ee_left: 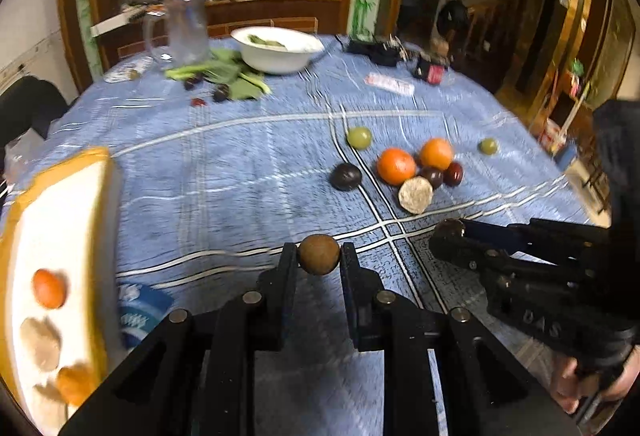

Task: Organize fruits
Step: 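Place the brown fruit and dark plum into the foam tray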

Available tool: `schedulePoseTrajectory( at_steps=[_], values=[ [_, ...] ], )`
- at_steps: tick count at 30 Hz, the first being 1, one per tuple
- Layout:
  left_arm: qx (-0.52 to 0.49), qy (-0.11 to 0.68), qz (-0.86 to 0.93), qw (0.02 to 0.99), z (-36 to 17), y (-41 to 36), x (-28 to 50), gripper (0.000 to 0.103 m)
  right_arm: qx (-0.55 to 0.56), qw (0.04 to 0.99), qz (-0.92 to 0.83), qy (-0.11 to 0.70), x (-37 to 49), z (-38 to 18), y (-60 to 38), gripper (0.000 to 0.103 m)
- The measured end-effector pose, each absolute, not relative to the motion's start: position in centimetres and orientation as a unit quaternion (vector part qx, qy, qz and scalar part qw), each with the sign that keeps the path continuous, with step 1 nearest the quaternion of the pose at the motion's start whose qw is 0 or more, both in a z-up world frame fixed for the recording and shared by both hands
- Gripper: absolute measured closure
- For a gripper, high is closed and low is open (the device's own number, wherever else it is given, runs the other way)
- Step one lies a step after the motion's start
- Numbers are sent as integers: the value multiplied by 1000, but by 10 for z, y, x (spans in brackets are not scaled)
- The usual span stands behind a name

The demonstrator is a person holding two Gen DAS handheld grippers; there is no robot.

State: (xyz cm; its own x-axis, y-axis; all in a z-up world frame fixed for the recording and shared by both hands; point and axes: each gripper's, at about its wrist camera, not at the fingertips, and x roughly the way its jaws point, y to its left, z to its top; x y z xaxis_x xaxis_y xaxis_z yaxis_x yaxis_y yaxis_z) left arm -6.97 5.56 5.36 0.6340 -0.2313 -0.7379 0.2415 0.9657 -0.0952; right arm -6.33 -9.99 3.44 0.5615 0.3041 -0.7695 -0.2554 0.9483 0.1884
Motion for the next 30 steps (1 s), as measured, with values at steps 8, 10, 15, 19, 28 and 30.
schedulePoseTrajectory(
  at_steps=[8,10,15,19,28,30],
  values=[
    [-64,372,-23,926,95,164,-119,83,24,886,218,409,-90,76,-55,76],
    [-76,371,19,925,97,197,-130,82,18,882,245,402,-97,85,-31,76],
    [-110,385,97,911,83,260,-150,82,-11,862,314,398,-115,94,47,76],
    [-124,398,125,900,67,287,-162,82,-45,846,345,404,-125,86,102,76],
    [-161,384,117,902,60,308,-176,49,-129,833,336,421,-135,48,171,73],
    [-168,379,116,903,63,312,-180,48,-127,832,338,422,-132,47,173,68]
  ],
)
